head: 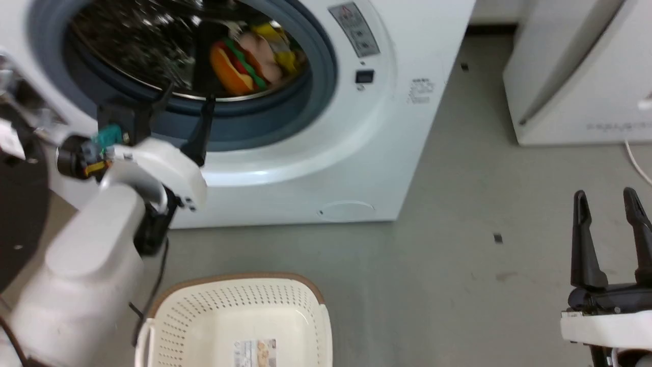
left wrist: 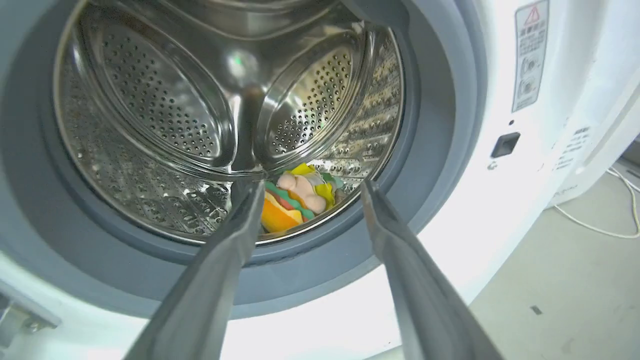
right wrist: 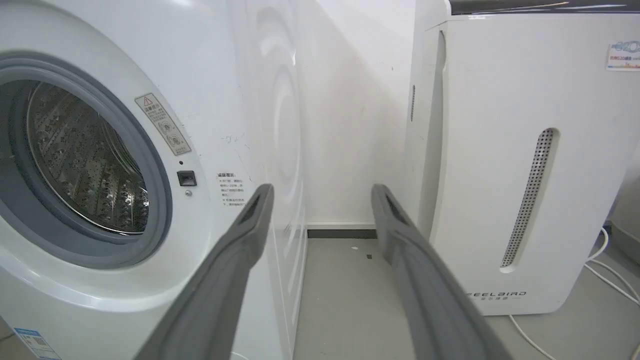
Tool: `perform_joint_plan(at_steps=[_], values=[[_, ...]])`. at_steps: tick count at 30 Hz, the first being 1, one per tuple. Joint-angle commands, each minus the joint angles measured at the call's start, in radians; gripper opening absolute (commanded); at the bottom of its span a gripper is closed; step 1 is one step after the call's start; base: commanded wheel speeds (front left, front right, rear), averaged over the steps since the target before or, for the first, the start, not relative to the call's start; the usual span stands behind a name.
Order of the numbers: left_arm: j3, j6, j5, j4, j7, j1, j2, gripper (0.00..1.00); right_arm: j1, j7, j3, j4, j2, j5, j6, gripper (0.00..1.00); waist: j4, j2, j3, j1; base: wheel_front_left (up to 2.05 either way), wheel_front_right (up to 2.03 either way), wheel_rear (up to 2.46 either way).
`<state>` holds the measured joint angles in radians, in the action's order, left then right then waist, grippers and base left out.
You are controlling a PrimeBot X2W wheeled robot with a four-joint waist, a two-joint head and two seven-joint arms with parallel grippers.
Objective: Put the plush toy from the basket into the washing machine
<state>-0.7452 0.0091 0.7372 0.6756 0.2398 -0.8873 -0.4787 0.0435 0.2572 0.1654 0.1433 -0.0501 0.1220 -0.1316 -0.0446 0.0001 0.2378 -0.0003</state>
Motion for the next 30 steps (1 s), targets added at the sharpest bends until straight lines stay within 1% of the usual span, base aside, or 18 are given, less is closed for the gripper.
perform_joint_plan(at_steps=[1,4,8,10,13,17,22,25,30], values=[[0.020,0.026,0.007,-0.035,0.012,0.048,0.004,1.00,-0.014,0.005,0.004,0.007,0.000,-0.010,0.001,1.00,0.049,-0.0001,-0.064,0.0003,0.00,0.00,0.00],[0.065,0.087,-0.006,-0.151,0.021,0.151,0.002,1.00,-0.032,0.005,0.004,0.011,0.000,-0.009,0.001,1.00,0.060,-0.0001,-0.085,0.0003,0.00,0.00,0.00],[0.171,0.177,-0.067,-0.345,0.022,0.315,0.004,1.00,-0.049,0.005,-0.001,0.010,0.000,-0.009,0.001,1.00,0.069,-0.0001,-0.107,0.0003,0.00,0.00,0.00],[0.205,0.199,-0.104,-0.420,0.022,0.401,0.011,1.00,-0.058,0.005,0.001,0.009,0.000,-0.005,0.001,1.00,0.075,-0.0001,-0.117,0.0003,0.00,0.00,0.00],[0.247,0.221,-0.137,-0.488,0.022,0.519,0.031,1.00,-0.075,0.005,-0.005,0.002,0.000,0.001,0.001,1.00,0.081,-0.0001,-0.133,0.0003,0.00,0.00,0.00],[0.296,0.230,-0.181,-0.530,0.022,0.639,0.069,1.00,-0.095,0.005,-0.020,-0.011,0.000,0.008,0.001,1.00,0.089,-0.0001,-0.149,0.0003,0.00,0.00,0.00],[0.346,0.231,-0.255,-0.562,0.022,0.754,0.121,1.00,-0.123,0.005,-0.032,-0.019,0.000,0.015,0.001,1.00,0.098,-0.0001,-0.174,0.0003,0.00,0.00,0.00],[0.372,0.223,-0.296,-0.578,0.022,0.804,0.152,1.00,-0.140,0.005,-0.036,-0.022,0.000,0.020,0.001,1.00,0.105,-0.0001,-0.185,0.0003,0.00,0.00,0.00],[0.395,0.204,-0.361,-0.573,0.022,0.851,0.185,1.00,-0.160,0.005,-0.043,-0.030,0.000,0.025,0.001,1.00,0.116,-0.0001,-0.197,0.0003,0.00,0.00,0.00]])
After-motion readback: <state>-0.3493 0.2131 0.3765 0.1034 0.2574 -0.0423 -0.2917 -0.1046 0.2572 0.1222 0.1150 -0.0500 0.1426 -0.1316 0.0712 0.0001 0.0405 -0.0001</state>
